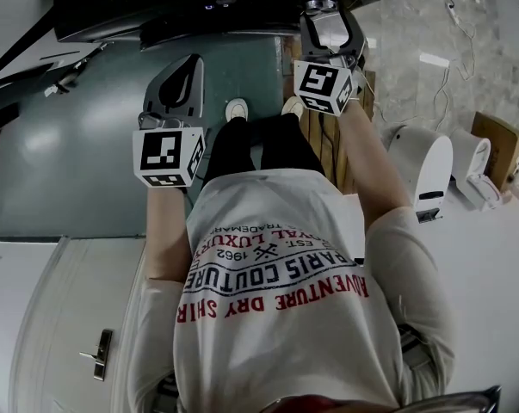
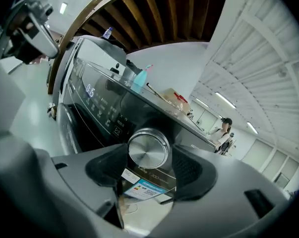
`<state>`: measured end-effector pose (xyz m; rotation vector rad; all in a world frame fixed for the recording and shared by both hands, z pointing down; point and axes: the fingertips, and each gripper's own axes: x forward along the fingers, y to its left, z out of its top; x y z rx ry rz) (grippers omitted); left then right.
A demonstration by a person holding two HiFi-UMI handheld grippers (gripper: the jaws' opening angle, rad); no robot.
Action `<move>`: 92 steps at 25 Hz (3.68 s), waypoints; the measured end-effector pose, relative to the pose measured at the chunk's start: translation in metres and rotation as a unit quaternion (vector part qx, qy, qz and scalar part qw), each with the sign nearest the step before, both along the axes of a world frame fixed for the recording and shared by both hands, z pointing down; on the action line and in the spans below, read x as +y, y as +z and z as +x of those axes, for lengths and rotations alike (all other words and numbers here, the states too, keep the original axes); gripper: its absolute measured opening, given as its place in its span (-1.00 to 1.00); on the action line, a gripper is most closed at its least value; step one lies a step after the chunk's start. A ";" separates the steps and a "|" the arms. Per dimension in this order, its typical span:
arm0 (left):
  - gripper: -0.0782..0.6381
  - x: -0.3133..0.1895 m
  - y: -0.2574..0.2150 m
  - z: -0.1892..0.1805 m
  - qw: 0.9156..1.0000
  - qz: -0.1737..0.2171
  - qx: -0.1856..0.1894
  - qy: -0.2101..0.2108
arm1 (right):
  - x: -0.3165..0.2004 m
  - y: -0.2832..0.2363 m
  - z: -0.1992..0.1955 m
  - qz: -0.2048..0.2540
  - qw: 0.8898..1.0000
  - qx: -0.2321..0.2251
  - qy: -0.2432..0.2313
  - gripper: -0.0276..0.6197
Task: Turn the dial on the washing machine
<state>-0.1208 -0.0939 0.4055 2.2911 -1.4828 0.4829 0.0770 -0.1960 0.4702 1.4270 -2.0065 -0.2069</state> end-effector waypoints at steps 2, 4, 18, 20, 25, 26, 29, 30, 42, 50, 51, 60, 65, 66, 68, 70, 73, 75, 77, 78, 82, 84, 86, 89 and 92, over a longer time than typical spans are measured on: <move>-0.73 0.001 0.002 0.000 1.000 -0.002 0.001 -0.003 | 0.000 0.000 -0.001 0.012 1.000 0.023 -0.004 -0.03; -0.73 0.002 0.005 -0.001 1.000 -0.005 0.001 -0.005 | 0.001 0.002 -0.003 0.019 0.999 0.042 -0.010 -0.03; -0.73 0.002 0.000 -0.001 1.000 0.008 -0.010 0.005 | -0.004 0.000 -0.001 -0.073 0.990 -0.118 0.033 -0.07; -0.73 0.001 -0.003 -0.002 1.000 0.013 -0.008 0.005 | -0.003 0.002 0.001 -0.080 0.987 -0.135 0.038 -0.07; -0.73 -0.003 -0.012 -0.001 0.999 0.032 0.000 0.009 | -0.005 0.005 0.005 -0.095 0.981 -0.165 0.034 -0.07; -0.73 -0.003 -0.014 -0.001 0.999 0.036 0.002 0.010 | -0.005 0.005 0.005 -0.096 0.981 -0.164 0.032 -0.07; -0.73 -0.006 -0.018 0.001 0.999 0.044 0.007 0.013 | -0.003 0.000 0.001 -0.082 0.986 -0.141 0.030 -0.06; -0.73 -0.007 -0.019 0.002 0.999 0.047 0.008 0.015 | -0.002 -0.003 -0.002 -0.070 0.989 -0.124 0.027 -0.06; -0.73 -0.011 -0.037 0.009 0.994 0.098 0.009 0.045 | 0.005 0.006 -0.005 0.006 0.995 0.098 -0.024 -0.03; -0.73 -0.008 -0.033 0.011 0.993 0.097 -0.005 0.066 | 0.000 0.005 0.001 -0.002 0.996 0.091 -0.007 -0.14; -0.73 -0.008 -0.032 0.011 0.993 0.095 -0.005 0.068 | 0.000 0.004 0.001 -0.006 0.997 0.079 -0.003 -0.16; -0.73 -0.011 -0.029 0.009 0.993 0.092 0.000 0.071 | -0.002 0.003 0.004 -0.063 0.995 -0.066 0.041 -0.22; -0.73 -0.010 -0.027 0.012 0.993 0.089 -0.001 0.076 | -0.004 0.005 0.011 -0.101 0.983 -0.143 0.050 -0.21; -0.73 -0.010 -0.026 0.012 0.993 0.089 -0.002 0.077 | -0.004 0.005 0.011 -0.098 0.985 -0.137 0.048 -0.21; -0.73 -0.009 -0.025 0.013 0.993 0.089 -0.004 0.080 | -0.003 0.003 0.009 -0.092 0.986 -0.131 0.048 -0.21; -0.73 -0.008 -0.024 0.012 0.993 0.088 -0.008 0.082 | -0.002 0.000 0.005 -0.084 0.987 -0.130 0.053 -0.21; -0.73 -0.008 -0.024 0.011 0.993 0.085 -0.011 0.083 | 0.002 -0.003 0.000 -0.068 0.990 -0.115 0.047 -0.06; -0.73 -0.009 -0.024 0.009 0.993 0.089 -0.013 0.081 | 0.004 -0.003 -0.003 -0.056 0.994 -0.090 0.033 -0.02; -0.73 -0.009 -0.026 0.008 0.992 0.095 -0.018 0.080 | 0.004 -0.003 -0.007 -0.038 0.998 -0.053 0.015 0.00; -0.73 -0.009 -0.027 0.007 0.992 0.098 -0.020 0.079 | 0.004 -0.003 -0.008 -0.030 0.999 -0.035 0.007 0.01; -0.73 -0.007 -0.026 0.006 0.992 0.099 -0.019 0.078 | 0.002 0.003 -0.008 -0.024 1.000 0.013 0.004 0.00; -0.73 -0.005 -0.025 0.005 0.992 0.097 -0.020 0.080 | 0.000 0.005 -0.005 -0.024 0.999 0.021 0.014 0.00; -0.73 -0.003 -0.024 0.005 0.992 0.097 -0.024 0.083 | -0.002 0.006 -0.004 -0.024 0.999 0.020 0.018 0.00; -0.73 -0.002 -0.022 0.002 0.992 0.095 -0.025 0.081 | -0.003 0.006 -0.004 -0.029 0.999 0.010 0.022 -0.03; -0.73 -0.001 -0.023 0.000 0.991 0.100 -0.027 0.081 | -0.004 0.004 -0.003 -0.040 0.998 -0.023 0.029 -0.04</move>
